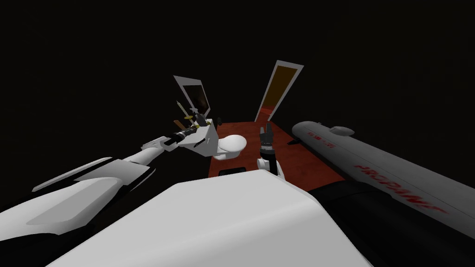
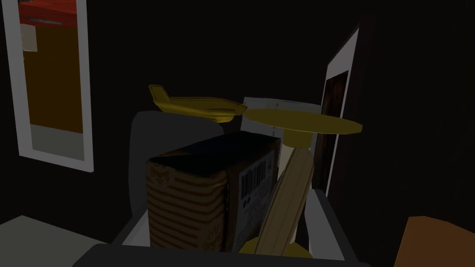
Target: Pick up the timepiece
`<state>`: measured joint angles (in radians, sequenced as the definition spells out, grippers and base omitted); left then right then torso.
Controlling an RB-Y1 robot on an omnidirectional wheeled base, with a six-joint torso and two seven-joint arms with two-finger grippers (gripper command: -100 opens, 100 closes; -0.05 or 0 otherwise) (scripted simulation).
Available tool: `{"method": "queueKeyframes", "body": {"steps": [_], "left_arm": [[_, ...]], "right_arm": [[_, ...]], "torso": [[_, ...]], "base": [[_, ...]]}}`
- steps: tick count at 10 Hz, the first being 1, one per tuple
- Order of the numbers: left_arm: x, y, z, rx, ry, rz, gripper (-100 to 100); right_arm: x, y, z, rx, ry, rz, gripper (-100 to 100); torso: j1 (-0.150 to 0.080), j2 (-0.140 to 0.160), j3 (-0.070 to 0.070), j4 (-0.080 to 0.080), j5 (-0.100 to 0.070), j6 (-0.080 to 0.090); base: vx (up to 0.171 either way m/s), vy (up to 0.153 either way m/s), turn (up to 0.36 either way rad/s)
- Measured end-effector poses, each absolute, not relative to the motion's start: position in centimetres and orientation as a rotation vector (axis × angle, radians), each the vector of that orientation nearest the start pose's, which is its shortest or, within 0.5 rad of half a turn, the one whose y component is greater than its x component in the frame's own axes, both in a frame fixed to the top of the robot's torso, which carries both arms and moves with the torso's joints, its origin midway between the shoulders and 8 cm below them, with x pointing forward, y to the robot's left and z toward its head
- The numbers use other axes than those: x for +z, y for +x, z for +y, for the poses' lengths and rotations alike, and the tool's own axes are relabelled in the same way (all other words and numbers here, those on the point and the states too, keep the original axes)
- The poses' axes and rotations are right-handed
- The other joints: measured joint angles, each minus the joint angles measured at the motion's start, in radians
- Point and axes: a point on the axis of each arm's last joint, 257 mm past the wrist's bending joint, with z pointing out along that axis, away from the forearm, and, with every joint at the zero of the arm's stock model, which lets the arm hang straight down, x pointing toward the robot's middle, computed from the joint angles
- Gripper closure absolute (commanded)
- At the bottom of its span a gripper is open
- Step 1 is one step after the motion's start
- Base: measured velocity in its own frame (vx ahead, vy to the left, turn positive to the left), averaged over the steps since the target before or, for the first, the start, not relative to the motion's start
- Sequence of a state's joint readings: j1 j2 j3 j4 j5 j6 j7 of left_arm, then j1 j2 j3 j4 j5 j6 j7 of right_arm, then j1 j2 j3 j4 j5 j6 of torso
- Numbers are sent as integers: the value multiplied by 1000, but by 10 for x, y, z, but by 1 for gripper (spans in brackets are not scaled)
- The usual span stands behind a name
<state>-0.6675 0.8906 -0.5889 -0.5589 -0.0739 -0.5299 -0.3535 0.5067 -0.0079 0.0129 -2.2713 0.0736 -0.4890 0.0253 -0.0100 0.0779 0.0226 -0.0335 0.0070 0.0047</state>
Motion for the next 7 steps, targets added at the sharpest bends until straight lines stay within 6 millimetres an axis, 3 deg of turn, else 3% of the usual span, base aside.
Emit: {"method": "queueKeyframes", "body": {"steps": [2, 7], "left_arm": [[-183, 627, 468, -174, 76, 1727, 100], [-204, 602, 451, -227, 80, 1738, 100]], "right_arm": [[15, 349, -267, 1238, 618, 686, 0], [15, 349, -267, 1238, 618, 686, 0]], "torso": [[3, -5, -3, -1, 1, -1], [4, -7, -9, -11, 9, 2]], "base": [[77, 20, 31], [69, 16, 32]]}}
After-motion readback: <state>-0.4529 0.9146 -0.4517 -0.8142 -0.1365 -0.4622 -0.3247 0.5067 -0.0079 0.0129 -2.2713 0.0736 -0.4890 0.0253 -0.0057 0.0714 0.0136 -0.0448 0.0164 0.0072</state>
